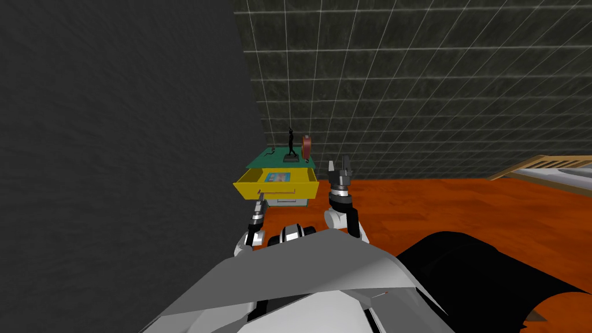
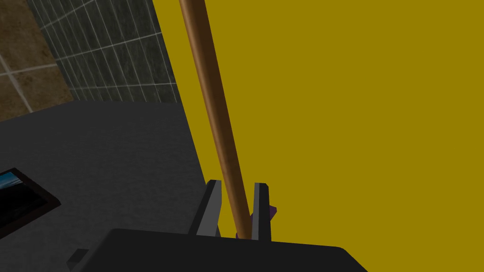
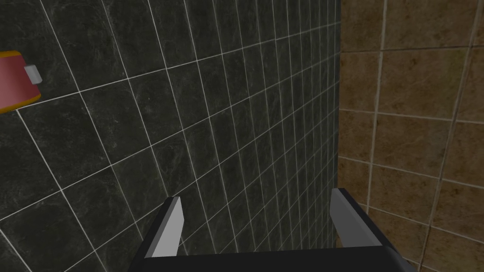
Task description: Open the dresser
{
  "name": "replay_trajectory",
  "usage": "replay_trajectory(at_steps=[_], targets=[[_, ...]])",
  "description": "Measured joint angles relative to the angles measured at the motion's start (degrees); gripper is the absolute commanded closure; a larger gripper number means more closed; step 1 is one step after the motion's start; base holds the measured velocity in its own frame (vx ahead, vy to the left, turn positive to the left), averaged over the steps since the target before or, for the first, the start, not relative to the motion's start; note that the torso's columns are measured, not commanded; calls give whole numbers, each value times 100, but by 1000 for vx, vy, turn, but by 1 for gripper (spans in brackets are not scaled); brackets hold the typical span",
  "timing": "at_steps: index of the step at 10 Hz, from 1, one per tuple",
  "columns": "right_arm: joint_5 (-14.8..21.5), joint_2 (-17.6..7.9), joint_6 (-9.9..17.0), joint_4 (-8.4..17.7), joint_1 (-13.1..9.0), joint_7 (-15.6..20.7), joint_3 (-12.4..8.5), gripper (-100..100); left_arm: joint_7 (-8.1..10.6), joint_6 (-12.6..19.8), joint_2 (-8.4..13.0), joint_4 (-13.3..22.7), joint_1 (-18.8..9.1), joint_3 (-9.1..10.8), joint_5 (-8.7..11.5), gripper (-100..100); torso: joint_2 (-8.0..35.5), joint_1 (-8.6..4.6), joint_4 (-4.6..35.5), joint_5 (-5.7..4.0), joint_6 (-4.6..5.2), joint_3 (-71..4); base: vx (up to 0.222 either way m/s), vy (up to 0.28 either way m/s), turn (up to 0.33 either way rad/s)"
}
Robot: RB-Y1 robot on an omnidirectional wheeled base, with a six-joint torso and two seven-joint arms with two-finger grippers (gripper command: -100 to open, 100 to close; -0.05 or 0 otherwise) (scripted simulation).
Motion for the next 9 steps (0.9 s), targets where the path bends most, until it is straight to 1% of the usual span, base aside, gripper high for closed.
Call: replay_trajectory(at_steps=[1,2,3,4,5,6,7,8,9], targets=[[0,0,0,0,-1,0,0,0,16,-52,19,75,-50,4,2,-100,4,-1,1,-1,0,3,-151,16,30],[0,0,0,1,-1,0,0,0,23,5,25,142,-202,19,16,-100,-30,-1,-15,4,4,-14,-64,1,9],[0,0,0,0,0,0,0,0,36,99,28,59,-233,15,18,-100,-100,6,-47,12,8,-53,-34,-9,1],[0,0,0,0,1,0,0,0,49,186,39,61,-305,25,27,-100,-121,10,-56,14,6,-71,-39,-11,12],[0,0,0,-1,2,0,0,0,78,345,57,-86,-320,21,29,-100,-103,12,-47,13,5,-60,-54,-5,19],[0,0,0,-1,1,0,0,0,95,453,67,-31,-470,37,44,-100,-79,15,-38,13,6,-44,-60,1,11],[0,0,0,-1,1,0,0,0,104,576,72,-80,-563,46,53,-100,-58,14,-35,14,5,-31,-67,10,6],[0,0,0,-1,1,0,0,0,135,749,91,-221,-590,43,57,-100,-43,15,-27,11,-1,-23,-81,7,9],[0,0,0,0,1,0,0,0,152,859,97,-186,-703,51,67,-100,-30,11,-17,7,-4,-15,-84,-3,12]])
